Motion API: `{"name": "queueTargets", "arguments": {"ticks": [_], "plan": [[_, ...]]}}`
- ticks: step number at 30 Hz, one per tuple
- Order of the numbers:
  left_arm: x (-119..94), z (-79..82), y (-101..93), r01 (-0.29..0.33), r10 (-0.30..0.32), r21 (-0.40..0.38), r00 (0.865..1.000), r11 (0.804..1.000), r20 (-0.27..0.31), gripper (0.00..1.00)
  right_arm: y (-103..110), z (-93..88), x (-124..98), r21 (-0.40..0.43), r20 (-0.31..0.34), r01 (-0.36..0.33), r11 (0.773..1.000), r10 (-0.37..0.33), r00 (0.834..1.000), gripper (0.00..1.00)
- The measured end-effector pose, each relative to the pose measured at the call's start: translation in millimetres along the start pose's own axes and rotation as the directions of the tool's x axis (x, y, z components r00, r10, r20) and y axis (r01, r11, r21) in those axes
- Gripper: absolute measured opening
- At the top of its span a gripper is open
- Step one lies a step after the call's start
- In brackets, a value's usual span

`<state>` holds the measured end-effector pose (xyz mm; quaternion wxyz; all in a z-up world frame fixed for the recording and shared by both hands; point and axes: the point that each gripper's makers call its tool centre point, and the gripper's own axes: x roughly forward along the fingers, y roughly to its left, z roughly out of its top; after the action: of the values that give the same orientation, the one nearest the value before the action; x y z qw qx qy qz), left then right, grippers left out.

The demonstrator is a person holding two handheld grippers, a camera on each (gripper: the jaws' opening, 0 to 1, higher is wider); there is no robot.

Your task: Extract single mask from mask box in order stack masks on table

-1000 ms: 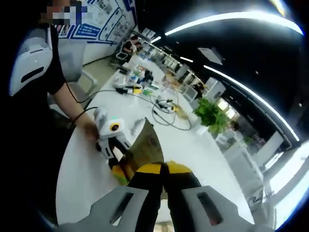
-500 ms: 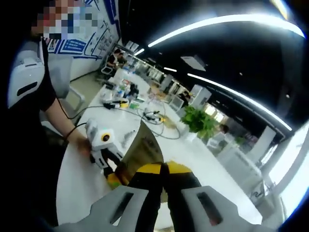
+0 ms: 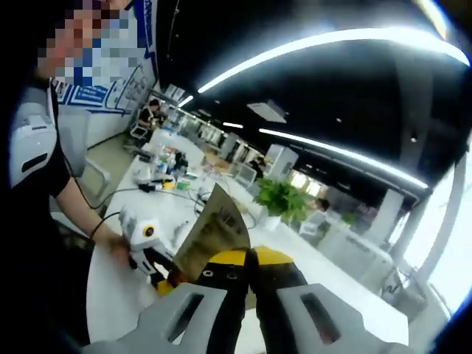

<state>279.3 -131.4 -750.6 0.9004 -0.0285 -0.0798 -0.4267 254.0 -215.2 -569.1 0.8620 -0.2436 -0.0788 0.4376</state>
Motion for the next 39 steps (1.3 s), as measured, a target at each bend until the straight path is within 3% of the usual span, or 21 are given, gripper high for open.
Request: {"name": "queueTargets", "arguments": {"ticks": [14,24,29,39], "plan": [[0,0.1,0.9,-0.002,0.002,-0.004,1.000,1.000,-0.002,0.31,-25,8.5,-30,-0.002,0.014,0.105,0.994,-0.105,0.994,0.00],[1,1.0,1.1,-0.003,0.003,-0.006,1.000,1.000,-0.001,0.31,-47,7.9,-58,0.000,-0.012,0.203,0.979,-0.203,0.979,0.00],[1,0.5,2.4,-0.003,0.003,-0.007,1.000,1.000,-0.002,0.31,-58,-3.3,-68,-0.056,-0.078,0.263,0.963,-0.267,0.961,0.00],[0,-0.2,0.8,-0.003,0.003,-0.009,1.000,1.000,-0.006,0.31,-76,-9.5,-90,-0.089,-0.142,0.359,0.929,-0.369,0.919,0.00]]}}
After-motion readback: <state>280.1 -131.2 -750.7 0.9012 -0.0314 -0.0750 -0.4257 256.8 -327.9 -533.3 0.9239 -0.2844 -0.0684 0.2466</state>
